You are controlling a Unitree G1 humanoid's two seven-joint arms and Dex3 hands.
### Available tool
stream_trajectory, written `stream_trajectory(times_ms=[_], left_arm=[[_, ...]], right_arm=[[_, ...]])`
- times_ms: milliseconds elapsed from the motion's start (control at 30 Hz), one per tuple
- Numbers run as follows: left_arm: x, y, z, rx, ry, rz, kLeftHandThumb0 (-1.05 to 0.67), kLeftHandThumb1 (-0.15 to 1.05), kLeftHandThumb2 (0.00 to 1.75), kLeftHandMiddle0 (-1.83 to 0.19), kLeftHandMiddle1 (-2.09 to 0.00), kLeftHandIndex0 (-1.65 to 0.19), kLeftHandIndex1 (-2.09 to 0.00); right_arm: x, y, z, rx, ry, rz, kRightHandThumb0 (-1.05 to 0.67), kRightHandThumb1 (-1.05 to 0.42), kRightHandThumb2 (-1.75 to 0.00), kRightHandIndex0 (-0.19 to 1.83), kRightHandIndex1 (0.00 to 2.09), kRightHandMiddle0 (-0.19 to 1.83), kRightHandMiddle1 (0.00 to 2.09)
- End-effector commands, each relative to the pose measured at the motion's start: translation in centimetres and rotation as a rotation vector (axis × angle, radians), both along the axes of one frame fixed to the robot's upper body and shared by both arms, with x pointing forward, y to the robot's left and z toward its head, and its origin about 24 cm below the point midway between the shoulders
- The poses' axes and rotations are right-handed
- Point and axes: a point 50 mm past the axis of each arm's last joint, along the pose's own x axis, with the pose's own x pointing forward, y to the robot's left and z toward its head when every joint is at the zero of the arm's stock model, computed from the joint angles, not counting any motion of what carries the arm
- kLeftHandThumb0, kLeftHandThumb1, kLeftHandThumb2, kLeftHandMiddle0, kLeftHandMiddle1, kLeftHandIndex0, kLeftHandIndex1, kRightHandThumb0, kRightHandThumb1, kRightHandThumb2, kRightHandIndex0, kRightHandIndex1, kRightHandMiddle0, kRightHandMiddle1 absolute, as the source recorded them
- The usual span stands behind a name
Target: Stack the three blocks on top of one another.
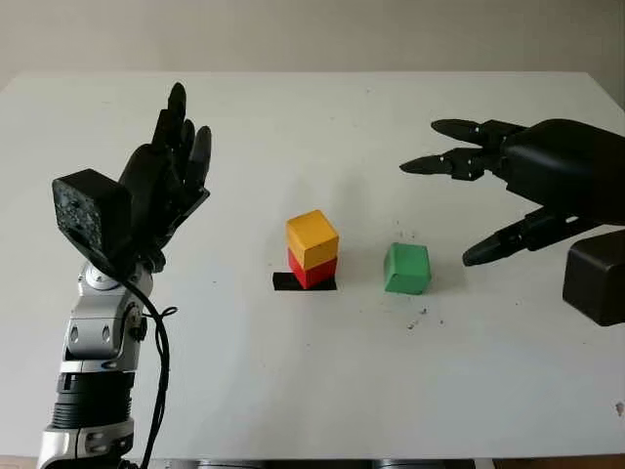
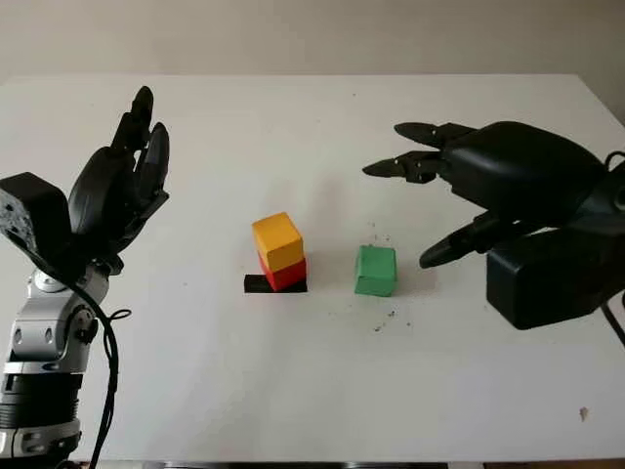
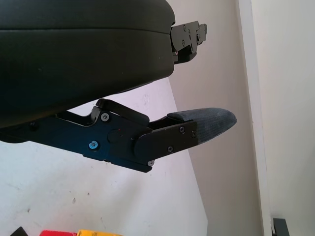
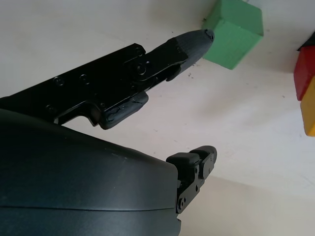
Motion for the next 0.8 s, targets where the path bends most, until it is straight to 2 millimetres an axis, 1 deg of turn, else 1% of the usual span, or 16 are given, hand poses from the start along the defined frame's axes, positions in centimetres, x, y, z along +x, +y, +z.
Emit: stream_trajectory(times_ms=[0, 67, 133, 267, 400, 467, 767], left_arm=[[0.0, 0.2, 0.2, 0.002, -0.01, 0.004, -0.66, 1.05, 0.66, 0.19, 0.0, 0.19, 0.0], [0.0, 0.1, 0.2, 0.003, -0.01, 0.005, -0.66, 1.05, 0.65, 0.19, 0.0, 0.19, 0.0], [0.0, 0.1, 0.1, 0.002, -0.01, 0.008, -0.65, 1.05, 0.65, 0.19, 0.0, 0.19, 0.0], [0.0, 0.1, 0.1, 0.008, -0.015, 0.01, -0.65, 1.05, 0.64, 0.19, 0.0, 0.19, 0.0], [0.0, 0.1, 0.1, 0.014, -0.016, 0.013, -0.64, 1.05, 0.64, 0.19, 0.0, 0.19, 0.0], [-0.1, 0.1, 0.1, 0.024, -0.017, 0.014, -0.65, 1.05, 0.64, 0.19, 0.0, 0.19, 0.0], [0.0, 0.2, 0.0, 0.031, -0.015, 0.014, -0.62, 1.05, 0.65, 0.19, 0.0, 0.19, 0.0]], right_arm=[[-0.3, 0.2, -0.7, -0.032, -0.022, 0.011, -0.78, -0.91, -0.06, 0.09, 0.06, 0.4, 0.1], [-0.3, 0.4, -1.5, -0.053, -0.026, 0.004, -0.81, -0.95, -0.07, 0.09, 0.06, 0.4, 0.1], [-0.3, 0.7, -2.2, -0.059, -0.001, -0.007, -0.83, -0.95, -0.07, 0.08, 0.05, 0.39, 0.08], [-0.2, 1.1, -3.1, -0.065, 0.03, -0.014, -0.84, -0.96, -0.06, 0.07, 0.05, 0.38, 0.07], [0.0, 1.6, -4.0, -0.076, 0.055, -0.02, -0.87, -1.0, -0.07, 0.06, 0.05, 0.36, 0.06], [-0.1, 1.7, -4.5, -0.051, 0.065, -0.02, -0.87, -1.01, -0.07, 0.07, 0.05, 0.37, 0.06], [-0.2, 2.0, -5.4, -0.019, 0.101, -0.039, -0.83, -1.01, -0.06, 0.05, 0.05, 0.35, 0.05]])
